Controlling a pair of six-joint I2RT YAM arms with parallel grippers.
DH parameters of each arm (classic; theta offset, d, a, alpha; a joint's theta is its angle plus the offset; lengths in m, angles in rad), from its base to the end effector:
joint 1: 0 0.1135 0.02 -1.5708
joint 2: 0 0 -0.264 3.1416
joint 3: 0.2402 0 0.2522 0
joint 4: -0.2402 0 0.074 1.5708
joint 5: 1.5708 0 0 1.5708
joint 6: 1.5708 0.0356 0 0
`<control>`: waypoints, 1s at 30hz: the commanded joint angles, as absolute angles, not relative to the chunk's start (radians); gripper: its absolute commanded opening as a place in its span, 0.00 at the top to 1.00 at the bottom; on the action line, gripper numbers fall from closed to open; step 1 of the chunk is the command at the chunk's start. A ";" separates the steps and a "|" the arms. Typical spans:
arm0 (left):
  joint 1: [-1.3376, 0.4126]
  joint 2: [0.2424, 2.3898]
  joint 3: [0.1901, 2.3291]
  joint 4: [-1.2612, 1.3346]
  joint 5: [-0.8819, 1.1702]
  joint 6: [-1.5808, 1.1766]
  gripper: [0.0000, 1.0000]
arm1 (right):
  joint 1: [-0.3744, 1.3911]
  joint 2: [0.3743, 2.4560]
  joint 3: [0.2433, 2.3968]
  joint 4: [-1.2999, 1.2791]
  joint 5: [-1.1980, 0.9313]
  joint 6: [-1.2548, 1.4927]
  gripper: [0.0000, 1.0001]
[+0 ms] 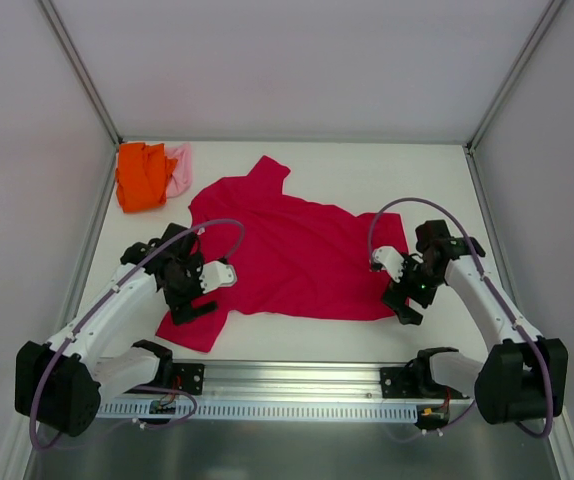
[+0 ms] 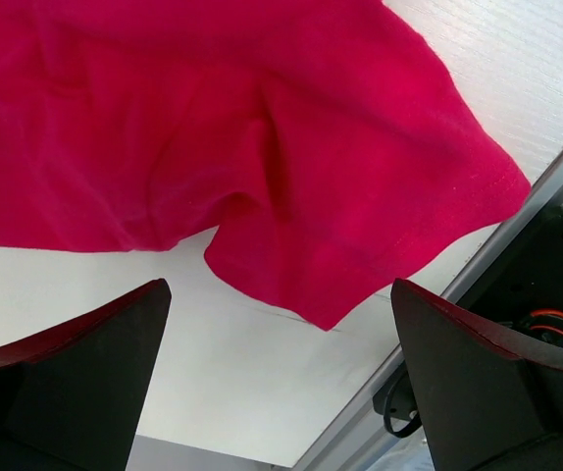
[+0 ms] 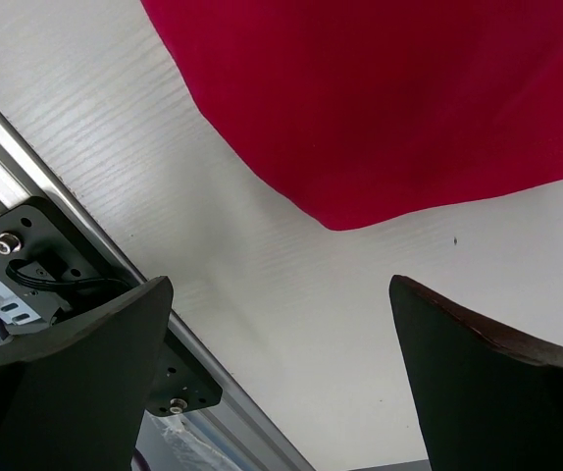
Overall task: Fold and stack the t-shirts
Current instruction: Grap the side of the flattened tshirt furthest away from the robot with both arms
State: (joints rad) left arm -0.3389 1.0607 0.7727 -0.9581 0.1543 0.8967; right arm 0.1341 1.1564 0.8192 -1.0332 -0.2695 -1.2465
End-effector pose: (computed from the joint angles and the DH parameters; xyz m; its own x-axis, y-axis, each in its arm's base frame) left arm 0.1659 -0.0643 0.2284 -0.2651 0.9120 -0.3129 0.9322 0.3253 0.1583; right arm 0.1833 0.0343 0.2246 -0.1375 -0.9405 -0.3107 -0.9784 0.1779 -0.1055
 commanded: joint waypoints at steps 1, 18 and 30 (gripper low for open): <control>-0.339 1.058 0.767 -0.940 0.204 0.891 0.01 | 0.126 1.169 0.833 -1.048 -0.305 -1.266 0.00; -0.417 1.176 0.660 -0.902 0.135 0.841 0.01 | 0.124 1.259 0.902 -1.035 -0.340 -1.250 0.00; -0.451 1.168 0.680 -0.948 0.170 0.827 0.01 | 0.124 1.333 0.920 -0.992 -0.319 -1.236 0.00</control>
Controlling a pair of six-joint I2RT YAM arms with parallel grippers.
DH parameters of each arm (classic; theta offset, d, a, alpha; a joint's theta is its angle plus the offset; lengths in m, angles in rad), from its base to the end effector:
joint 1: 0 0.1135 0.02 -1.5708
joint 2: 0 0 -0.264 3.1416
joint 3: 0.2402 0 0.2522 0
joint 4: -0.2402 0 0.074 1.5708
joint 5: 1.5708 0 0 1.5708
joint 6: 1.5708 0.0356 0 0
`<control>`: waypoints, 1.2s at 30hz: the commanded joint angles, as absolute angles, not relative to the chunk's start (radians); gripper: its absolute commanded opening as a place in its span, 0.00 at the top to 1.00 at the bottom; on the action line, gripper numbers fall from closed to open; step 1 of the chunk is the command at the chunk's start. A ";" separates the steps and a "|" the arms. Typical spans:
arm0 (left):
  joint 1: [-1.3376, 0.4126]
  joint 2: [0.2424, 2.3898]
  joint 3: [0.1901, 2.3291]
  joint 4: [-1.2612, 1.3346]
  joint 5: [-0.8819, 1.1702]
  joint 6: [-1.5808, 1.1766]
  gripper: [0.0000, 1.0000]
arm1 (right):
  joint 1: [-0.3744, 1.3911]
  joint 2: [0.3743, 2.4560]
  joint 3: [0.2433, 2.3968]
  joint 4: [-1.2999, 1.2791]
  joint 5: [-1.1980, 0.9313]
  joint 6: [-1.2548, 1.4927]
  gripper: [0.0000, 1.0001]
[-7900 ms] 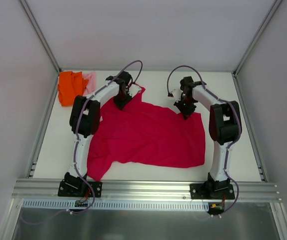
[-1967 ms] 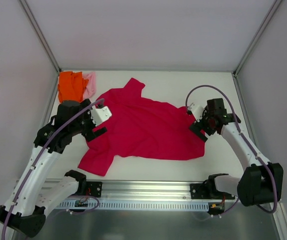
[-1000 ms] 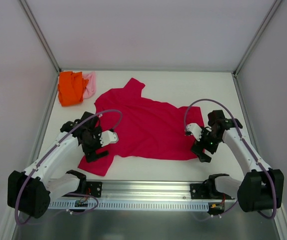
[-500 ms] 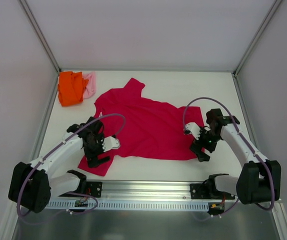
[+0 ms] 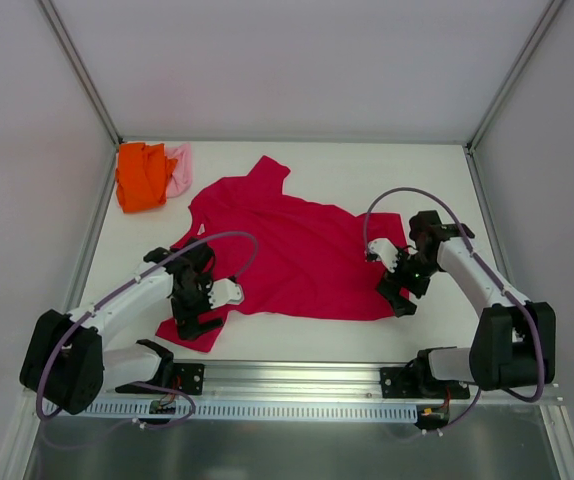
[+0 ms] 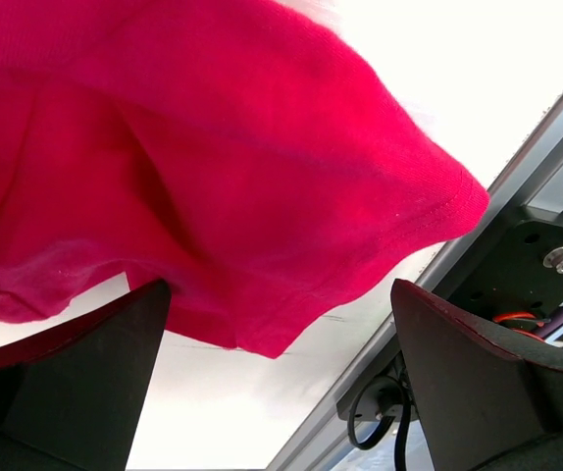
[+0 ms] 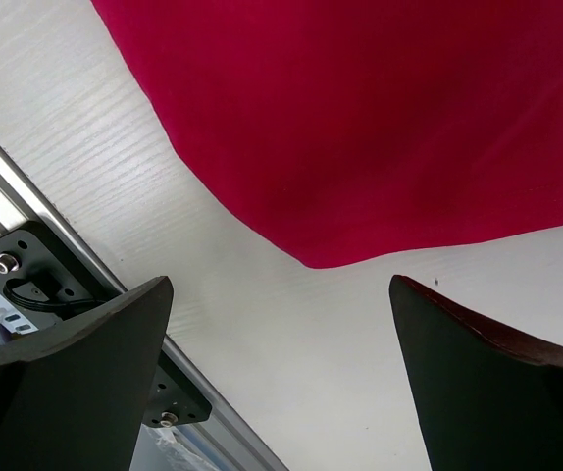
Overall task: Fold and stack the t-shirts
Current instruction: Grap the side of the flattened tshirt furthest away from the robot with both arms
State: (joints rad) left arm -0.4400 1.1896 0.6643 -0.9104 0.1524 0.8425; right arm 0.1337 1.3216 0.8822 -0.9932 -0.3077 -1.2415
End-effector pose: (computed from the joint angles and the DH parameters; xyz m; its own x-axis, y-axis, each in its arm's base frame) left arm 0.1592 -0.0809 0.1794 -0.2687 0.9418 -0.2019 0.9616 0.2744 0.0004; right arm 0.2136 0.0396 0.2125 -0.1581 -0.9312 -0.3284 -0.9833 0.1787 -0.0334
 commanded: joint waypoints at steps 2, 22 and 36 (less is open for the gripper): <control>-0.454 1.141 0.678 -0.957 0.178 0.827 0.01 | 0.124 1.338 0.914 -0.985 -0.318 -1.238 0.00; -0.466 1.288 1.013 -0.453 -0.098 0.606 0.01 | 0.129 1.319 0.955 -0.574 -0.094 -0.967 0.00; -0.419 2.242 2.052 -0.588 -0.362 0.483 0.01 | 0.138 1.715 1.357 -0.511 0.181 -0.747 0.00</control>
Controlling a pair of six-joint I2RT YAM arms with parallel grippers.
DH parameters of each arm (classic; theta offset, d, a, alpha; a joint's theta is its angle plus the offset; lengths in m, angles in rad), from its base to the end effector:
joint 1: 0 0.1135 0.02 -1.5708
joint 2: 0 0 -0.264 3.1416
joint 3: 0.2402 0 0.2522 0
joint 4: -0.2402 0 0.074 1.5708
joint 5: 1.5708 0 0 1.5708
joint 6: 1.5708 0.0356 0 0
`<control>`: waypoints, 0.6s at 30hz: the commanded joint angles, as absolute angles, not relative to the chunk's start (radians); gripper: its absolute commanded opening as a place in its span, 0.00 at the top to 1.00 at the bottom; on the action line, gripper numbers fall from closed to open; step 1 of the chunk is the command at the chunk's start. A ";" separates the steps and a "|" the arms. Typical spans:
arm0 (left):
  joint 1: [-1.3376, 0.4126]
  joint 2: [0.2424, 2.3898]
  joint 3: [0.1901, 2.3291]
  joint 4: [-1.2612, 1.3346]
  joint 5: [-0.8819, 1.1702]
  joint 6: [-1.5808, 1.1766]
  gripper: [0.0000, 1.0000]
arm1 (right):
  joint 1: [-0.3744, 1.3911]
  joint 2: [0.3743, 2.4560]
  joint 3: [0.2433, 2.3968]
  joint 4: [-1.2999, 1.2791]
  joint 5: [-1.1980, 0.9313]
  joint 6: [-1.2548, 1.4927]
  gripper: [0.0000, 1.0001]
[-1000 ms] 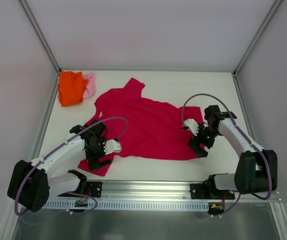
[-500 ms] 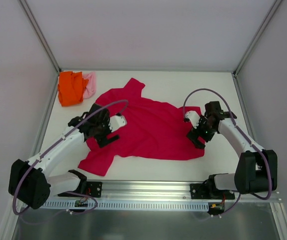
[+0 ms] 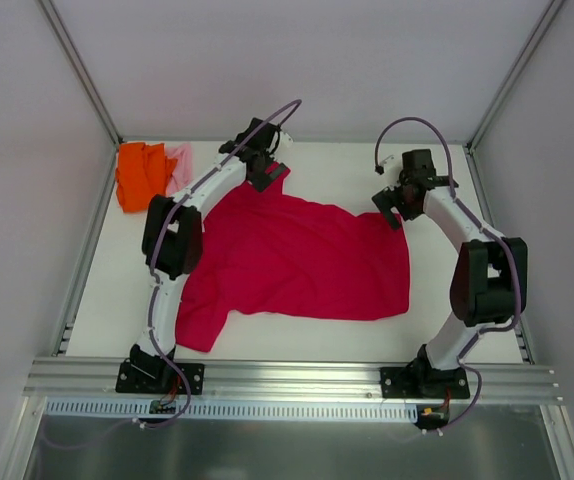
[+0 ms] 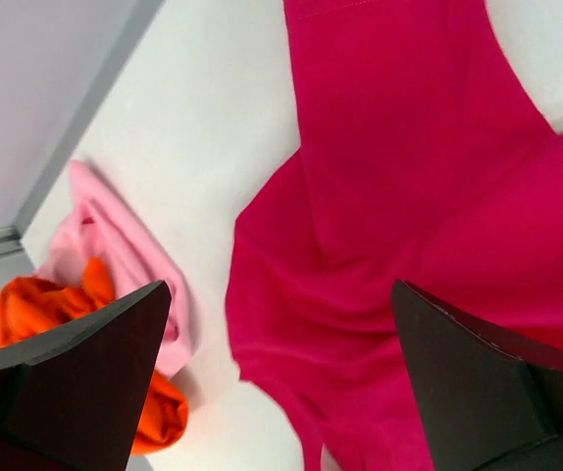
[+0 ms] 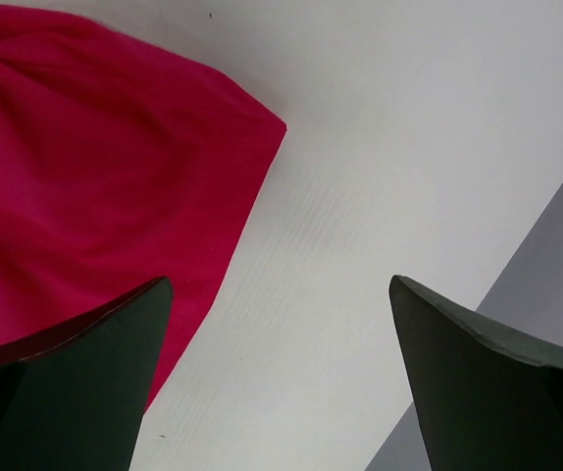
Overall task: Fold and stack the t-shirts
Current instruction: Grap the side of the flattened tshirt furthest away from the robot with both arms
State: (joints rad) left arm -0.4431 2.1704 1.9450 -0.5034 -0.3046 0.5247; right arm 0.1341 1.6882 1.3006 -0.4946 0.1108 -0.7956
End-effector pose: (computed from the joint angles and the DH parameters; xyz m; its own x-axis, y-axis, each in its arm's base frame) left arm 0.4578 -0.2055 0.2633 -0.4171 0.7269 -0.5456 0.4805 0.6859 0.5466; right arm 0.3671 0.0456 0.2542 -0.4904 -0.7825 -0.3837 -0.5908 0.6222 -0.5137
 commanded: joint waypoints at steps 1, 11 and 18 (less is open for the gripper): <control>-0.416 2.261 2.069 -0.569 -0.354 0.488 0.01 | 0.140 1.723 1.362 -0.509 0.189 -0.752 0.00; -0.394 2.359 2.105 -0.448 -0.322 0.489 0.01 | 0.143 1.770 1.341 -0.482 0.178 -0.759 0.00; -0.347 2.368 2.100 -0.361 -0.322 0.448 0.01 | 0.149 1.772 1.310 -0.453 0.160 -0.775 0.00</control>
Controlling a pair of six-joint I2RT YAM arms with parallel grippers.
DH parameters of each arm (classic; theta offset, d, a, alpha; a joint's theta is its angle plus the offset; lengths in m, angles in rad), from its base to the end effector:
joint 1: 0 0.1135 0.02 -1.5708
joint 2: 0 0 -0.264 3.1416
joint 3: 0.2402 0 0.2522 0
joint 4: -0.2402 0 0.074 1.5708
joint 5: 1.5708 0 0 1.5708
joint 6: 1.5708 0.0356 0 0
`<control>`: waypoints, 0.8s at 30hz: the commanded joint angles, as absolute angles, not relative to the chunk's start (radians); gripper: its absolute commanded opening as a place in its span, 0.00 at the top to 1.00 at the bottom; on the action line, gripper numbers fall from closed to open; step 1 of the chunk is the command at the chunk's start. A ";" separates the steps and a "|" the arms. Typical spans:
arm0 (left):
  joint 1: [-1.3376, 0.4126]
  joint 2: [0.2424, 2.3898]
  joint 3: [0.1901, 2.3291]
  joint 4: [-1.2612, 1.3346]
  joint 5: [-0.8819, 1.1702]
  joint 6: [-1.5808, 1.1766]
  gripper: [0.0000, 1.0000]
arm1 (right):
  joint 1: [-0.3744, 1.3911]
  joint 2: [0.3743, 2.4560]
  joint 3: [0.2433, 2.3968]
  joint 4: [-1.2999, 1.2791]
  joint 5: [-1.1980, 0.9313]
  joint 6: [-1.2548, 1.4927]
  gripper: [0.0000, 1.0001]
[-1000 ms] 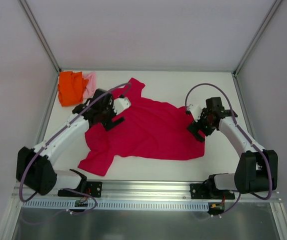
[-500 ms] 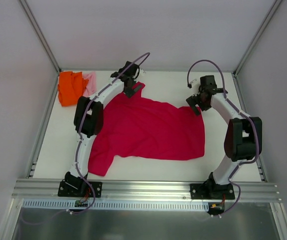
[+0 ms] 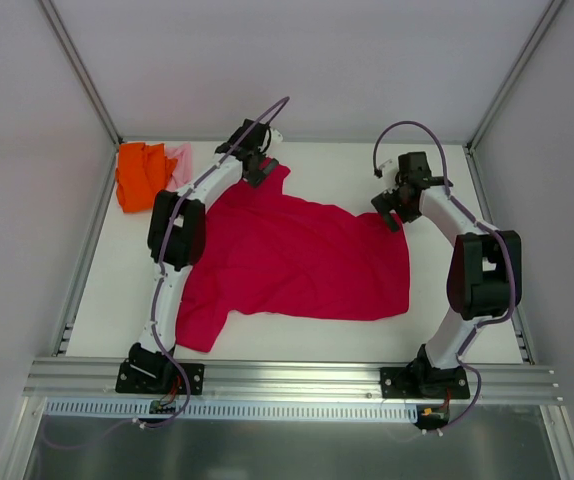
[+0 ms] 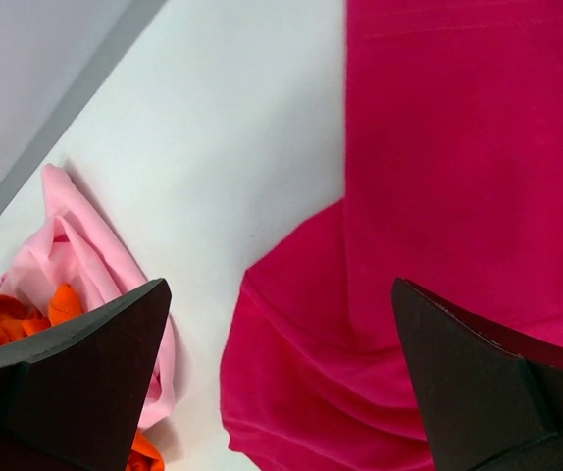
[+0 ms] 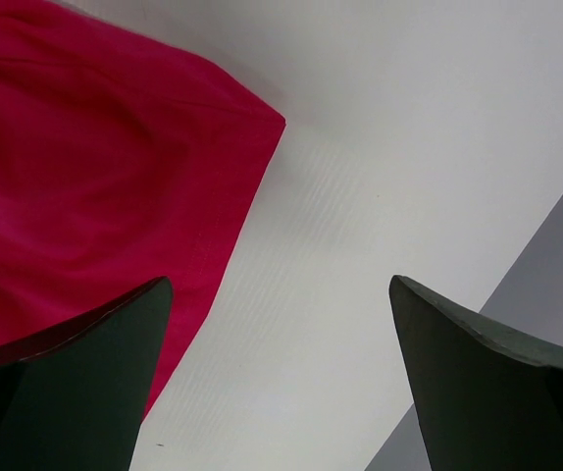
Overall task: Fold and stack the t-shirts
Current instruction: Grap the side of the flattened tshirt furthest away from the robot with both arms
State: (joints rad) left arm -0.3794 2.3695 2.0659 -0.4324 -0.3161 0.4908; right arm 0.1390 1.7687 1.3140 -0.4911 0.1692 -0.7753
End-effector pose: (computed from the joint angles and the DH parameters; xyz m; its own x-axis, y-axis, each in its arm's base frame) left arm 0.5064 -0.1900 0.2093 -0.4849 0.6756 -0.5553 0.4156 0.7367 0.5334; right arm 0.3793 0.0470 0.2302 -0.5463 -0.7731 -0.3223 -0.5900 0.6283 -0.5071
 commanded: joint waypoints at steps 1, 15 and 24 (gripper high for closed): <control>-0.342 2.368 2.105 -0.351 -0.322 0.430 0.01 | 0.150 1.772 1.304 -0.448 0.164 -0.778 0.00; -0.314 2.407 2.154 -0.478 0.006 0.356 0.05 | 0.183 1.697 1.246 -0.463 0.098 -0.756 0.00; -0.316 2.425 2.200 -0.592 0.206 0.390 0.03 | 0.196 1.692 1.247 -0.482 0.080 -0.779 0.00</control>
State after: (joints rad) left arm -0.3134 2.4149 2.1407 -0.5453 0.1287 0.3817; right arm 0.1860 1.7496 1.2396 -0.4694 0.1009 -0.7753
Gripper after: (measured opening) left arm 0.972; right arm 0.995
